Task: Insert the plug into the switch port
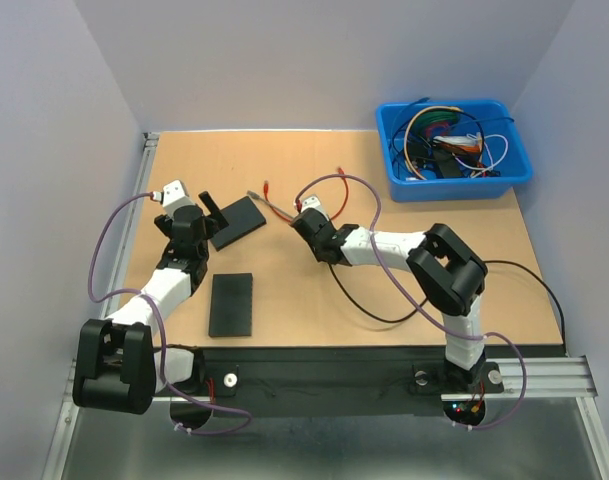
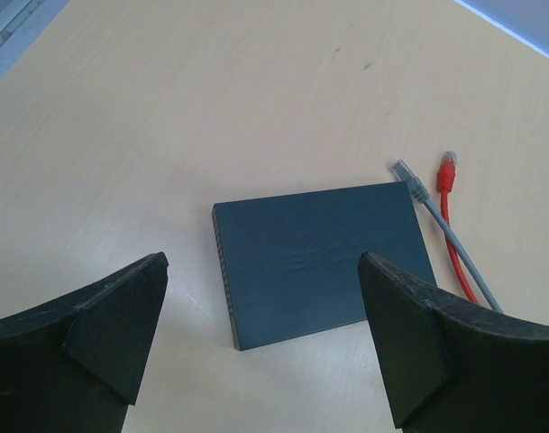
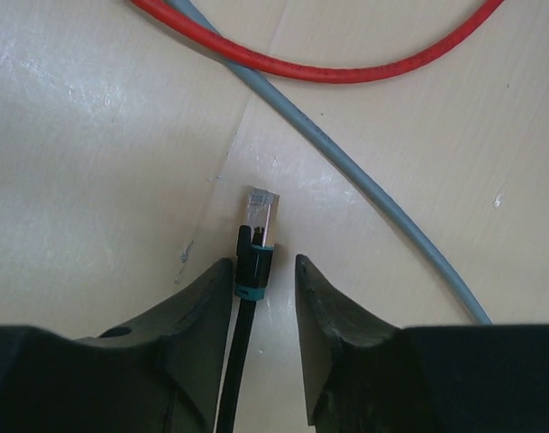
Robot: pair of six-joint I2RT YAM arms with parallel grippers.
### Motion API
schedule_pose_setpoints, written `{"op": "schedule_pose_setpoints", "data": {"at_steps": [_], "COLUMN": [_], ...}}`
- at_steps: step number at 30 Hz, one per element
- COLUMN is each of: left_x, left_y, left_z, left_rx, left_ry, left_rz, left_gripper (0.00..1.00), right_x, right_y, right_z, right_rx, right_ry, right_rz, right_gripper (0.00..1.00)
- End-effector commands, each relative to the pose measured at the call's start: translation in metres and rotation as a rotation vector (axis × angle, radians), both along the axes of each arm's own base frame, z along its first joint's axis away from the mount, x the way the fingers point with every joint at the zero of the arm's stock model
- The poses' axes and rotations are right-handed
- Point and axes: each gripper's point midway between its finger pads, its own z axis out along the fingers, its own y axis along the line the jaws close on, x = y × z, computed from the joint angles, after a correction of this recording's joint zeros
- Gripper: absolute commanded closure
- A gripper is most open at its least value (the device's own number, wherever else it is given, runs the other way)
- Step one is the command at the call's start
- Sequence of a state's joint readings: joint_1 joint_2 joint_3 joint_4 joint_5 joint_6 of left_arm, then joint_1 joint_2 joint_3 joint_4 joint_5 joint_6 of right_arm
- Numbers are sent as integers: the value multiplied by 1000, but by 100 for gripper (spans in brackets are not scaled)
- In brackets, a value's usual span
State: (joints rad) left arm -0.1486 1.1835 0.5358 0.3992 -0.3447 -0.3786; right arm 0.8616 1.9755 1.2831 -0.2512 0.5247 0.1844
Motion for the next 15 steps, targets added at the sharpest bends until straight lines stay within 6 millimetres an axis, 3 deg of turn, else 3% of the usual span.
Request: {"op": "schedule_pose_setpoints", "data": {"at_steps": [1, 9, 14, 15], "left_x": [-1, -2, -1, -1], "left_y": [6, 7, -3, -3], "left_z": [13, 14, 21, 21], "left_rx": [-11, -29, -50, -56], "left_ry": [-50, -64, -106, -107], "left_rz": [31, 36, -23, -21], "left_gripper": [1, 1, 1, 1], "right_x": [9, -5, -29, -38], "right_y": [7, 8, 30, 27], "right_z": [8, 0, 41, 40], "right_rx": [13, 65, 329, 351], "right_ry": [-36, 15, -3, 1], "right_rz": [-29, -16, 103, 130], "right_gripper": [63, 96, 100, 100]}}
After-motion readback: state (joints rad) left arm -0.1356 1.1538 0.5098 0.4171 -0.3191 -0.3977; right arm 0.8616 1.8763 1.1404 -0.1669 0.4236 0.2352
